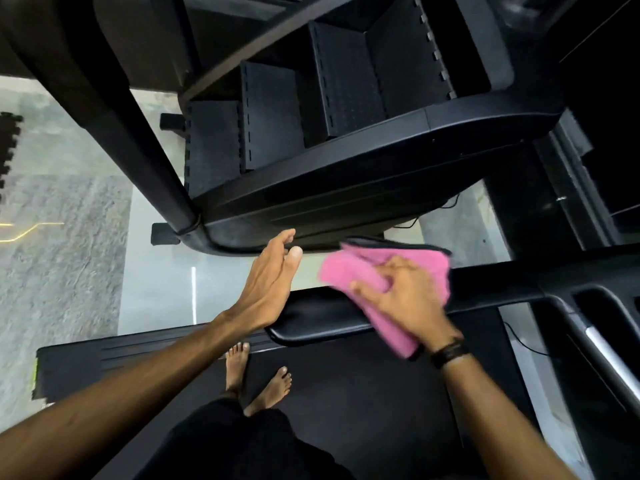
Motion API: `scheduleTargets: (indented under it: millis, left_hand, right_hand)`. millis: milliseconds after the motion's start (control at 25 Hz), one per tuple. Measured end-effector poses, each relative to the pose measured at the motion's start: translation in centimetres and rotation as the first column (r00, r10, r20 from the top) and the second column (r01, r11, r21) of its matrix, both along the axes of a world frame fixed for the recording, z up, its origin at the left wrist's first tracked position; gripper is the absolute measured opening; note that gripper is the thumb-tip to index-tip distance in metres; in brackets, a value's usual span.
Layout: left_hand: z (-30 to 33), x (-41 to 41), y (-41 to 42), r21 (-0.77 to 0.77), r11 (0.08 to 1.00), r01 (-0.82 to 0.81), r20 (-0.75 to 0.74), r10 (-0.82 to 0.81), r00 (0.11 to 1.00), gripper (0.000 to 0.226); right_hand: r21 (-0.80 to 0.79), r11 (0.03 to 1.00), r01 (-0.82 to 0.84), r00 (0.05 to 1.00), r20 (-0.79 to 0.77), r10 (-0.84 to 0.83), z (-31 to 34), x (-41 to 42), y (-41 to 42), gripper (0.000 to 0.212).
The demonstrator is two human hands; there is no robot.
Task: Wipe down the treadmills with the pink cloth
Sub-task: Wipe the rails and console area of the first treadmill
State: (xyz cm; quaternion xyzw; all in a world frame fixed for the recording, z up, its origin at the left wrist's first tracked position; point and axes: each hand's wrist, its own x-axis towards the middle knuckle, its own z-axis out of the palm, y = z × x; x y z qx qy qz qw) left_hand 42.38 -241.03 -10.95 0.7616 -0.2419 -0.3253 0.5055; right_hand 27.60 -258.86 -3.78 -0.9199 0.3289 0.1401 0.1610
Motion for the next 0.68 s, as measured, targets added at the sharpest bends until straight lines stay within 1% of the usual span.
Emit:
scheduleTargets:
  millis: [40,80,120,160,200,240,280,320,360,400,440,480,520,560,600,640,680]
  left_hand:
    - [0.0,-0.1,0.0,-0.002,1.000,0.007,-0.004,-0.007,1.000,0.080]
    - [0.1,-0.2,0.0,-0.005,1.000,0.016,0.007,-0.016,1.000,0.080]
    - [0.1,-0.1,0.0,-0.007,1.000,0.023,0.019,-0.023,1.000,0.080]
    - [0.1,-0.1,0.0,-0.007,1.000,0.024,0.028,-0.024,0.999,0.080]
    - [0.1,-0.1,0.0,-0.006,1.000,0.023,0.031,-0.023,0.999,0.080]
    - [0.1,-0.1,0.0,-0.006,1.000,0.022,0.031,-0.022,0.999,0.079]
    - [0.1,0.0,0.1,-0.009,1.000,0.026,0.035,-0.026,0.999,0.080]
    - [0.1,0.1,0.1,-0.014,0.999,0.032,0.045,-0.032,0.998,0.080]
    - [0.1,0.1,0.0,-0.018,0.999,0.039,0.059,-0.038,0.998,0.080]
    - [0.2,0.1,0.0,-0.018,0.999,0.049,0.071,-0.047,0.996,0.080]
    - [0.2,0.1,0.0,-0.015,0.998,0.056,0.075,-0.054,0.996,0.080]
    - [0.2,0.1,-0.1,-0.009,0.998,0.058,0.074,-0.058,0.996,0.079]
    - [0.3,0.1,-0.1,-0.004,0.998,0.061,0.072,-0.061,0.996,0.078]
    - [0.3,0.1,-0.1,-0.002,0.998,0.067,0.070,-0.066,0.995,0.078]
    - [0.4,0.1,0.0,0.001,0.997,0.076,0.073,-0.076,0.994,0.079]
    - [0.5,0.1,0.0,0.009,0.996,0.091,0.078,-0.092,0.993,0.080]
    - [0.5,0.2,0.0,0.020,0.994,0.110,0.085,-0.112,0.990,0.081]
  right_hand:
    - [-0.045,0.995,0.089,0.988,-0.125,-0.094,0.0,0.3,-2.5,0.068]
    - [-0.094,0.983,0.157,0.949,-0.261,-0.176,-0.5,1.4,-4.7,0.067]
    - [-0.092,0.979,0.183,0.902,-0.379,-0.205,-1.0,3.2,-5.6,0.067]
    - [-0.050,0.985,0.167,0.874,-0.455,-0.171,-1.8,5.4,-5.1,0.066]
    - [0.023,0.993,0.113,0.872,-0.481,-0.088,-2.7,7.6,-3.5,0.066]
    - [0.083,0.996,0.042,0.888,-0.459,0.001,-3.6,9.1,-1.0,0.064]
    - [0.110,0.993,-0.040,0.920,-0.384,0.080,-3.6,9.2,2.1,0.060]
    - [0.100,0.990,-0.098,0.960,-0.254,0.121,-2.9,8.4,4.6,0.058]
    - [0.096,0.990,-0.102,0.984,-0.137,0.115,-2.0,7.0,5.6,0.057]
    - [0.086,0.993,-0.078,0.993,-0.080,0.085,-1.1,5.5,5.1,0.060]
    - [0.086,0.996,-0.022,0.993,-0.112,0.032,-0.4,4.5,3.1,0.065]
    - [0.065,0.997,0.045,0.978,-0.205,-0.031,-0.3,4.0,0.5,0.073]
    - [0.007,0.994,0.111,0.938,-0.331,-0.103,-0.3,4.2,-1.9,0.078]
    - [-0.034,0.987,0.155,0.886,-0.438,-0.154,-1.3,5.1,-3.8,0.078]
    - [-0.031,0.986,0.165,0.840,-0.519,-0.157,-1.9,6.5,-4.1,0.074]
    - [0.009,0.990,0.138,0.830,-0.547,-0.111,-2.6,8.2,-2.9,0.069]
    - [0.071,0.993,0.098,0.842,-0.538,-0.044,-3.0,9.7,-0.8,0.064]
